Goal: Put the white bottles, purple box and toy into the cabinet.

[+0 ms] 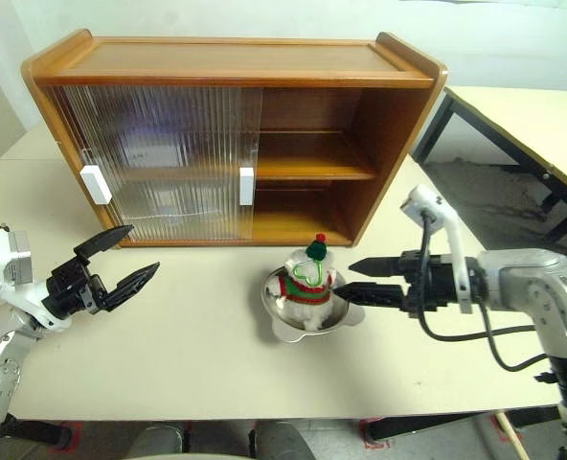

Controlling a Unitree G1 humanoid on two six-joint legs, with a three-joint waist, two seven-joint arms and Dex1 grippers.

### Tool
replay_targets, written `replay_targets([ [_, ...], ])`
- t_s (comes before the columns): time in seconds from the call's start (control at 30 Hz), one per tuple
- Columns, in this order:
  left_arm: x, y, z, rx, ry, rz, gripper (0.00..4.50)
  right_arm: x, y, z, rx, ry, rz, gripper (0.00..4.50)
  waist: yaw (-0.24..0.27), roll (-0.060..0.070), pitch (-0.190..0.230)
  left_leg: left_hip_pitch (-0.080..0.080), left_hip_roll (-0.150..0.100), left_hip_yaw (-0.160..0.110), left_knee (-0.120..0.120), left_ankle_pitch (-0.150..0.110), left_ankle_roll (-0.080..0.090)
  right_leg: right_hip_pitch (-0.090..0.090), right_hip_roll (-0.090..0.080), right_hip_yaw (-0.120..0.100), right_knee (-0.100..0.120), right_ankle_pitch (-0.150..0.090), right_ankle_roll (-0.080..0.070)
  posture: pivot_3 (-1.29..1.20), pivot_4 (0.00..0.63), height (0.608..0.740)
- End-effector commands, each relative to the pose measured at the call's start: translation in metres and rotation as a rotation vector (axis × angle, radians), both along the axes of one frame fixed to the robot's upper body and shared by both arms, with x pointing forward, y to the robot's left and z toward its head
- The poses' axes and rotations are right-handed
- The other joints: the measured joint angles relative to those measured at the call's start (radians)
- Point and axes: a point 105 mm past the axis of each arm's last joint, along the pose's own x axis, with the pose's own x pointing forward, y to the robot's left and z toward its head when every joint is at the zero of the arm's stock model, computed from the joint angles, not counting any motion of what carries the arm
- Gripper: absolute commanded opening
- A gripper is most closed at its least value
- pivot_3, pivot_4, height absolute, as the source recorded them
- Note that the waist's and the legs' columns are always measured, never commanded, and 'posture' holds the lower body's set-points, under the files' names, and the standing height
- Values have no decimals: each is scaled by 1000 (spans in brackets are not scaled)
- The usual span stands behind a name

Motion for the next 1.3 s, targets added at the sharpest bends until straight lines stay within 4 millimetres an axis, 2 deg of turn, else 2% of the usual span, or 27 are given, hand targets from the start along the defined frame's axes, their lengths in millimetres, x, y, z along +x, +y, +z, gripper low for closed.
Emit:
replay_targets([
  [0.03,1,2,1,5,-5,-3,4500,2,6,-8,-21,20,-49,4475,0,0,0,0,0,0,0,0,0,0,0,0,0,0,0,-108,13,740],
  [0.23,0,0,2,6,-8,-18,4500,1,4,-28,-95,63,-103,4475,2,-1,-1,0,0,-1,0,-1,1,0,0,0,0,0,2,-102,4,740],
  [0.53,3,-4,7,-7,-21,-19,4500,13,5,-35,-126,38,-158,4475,0,-1,-2,1,0,-1,1,-1,2,1,0,0,0,1,4,-103,0,740],
  [0.63,3,-5,6,1,-18,-28,4500,14,12,-36,-98,39,-162,4475,-1,0,-3,1,0,-1,2,-1,2,1,0,0,0,5,10,-105,3,740],
  [0.9,3,-9,7,12,-14,-34,4500,17,24,-43,-70,48,-196,4475,-2,0,-3,1,0,-2,2,-1,2,1,0,0,0,5,9,-100,11,740],
  [1.3,3,-15,8,17,3,-63,4500,26,25,-51,-119,9,-238,4475,-3,0,-3,2,1,-2,2,-1,2,1,0,0,0,5,9,-102,10,740],
])
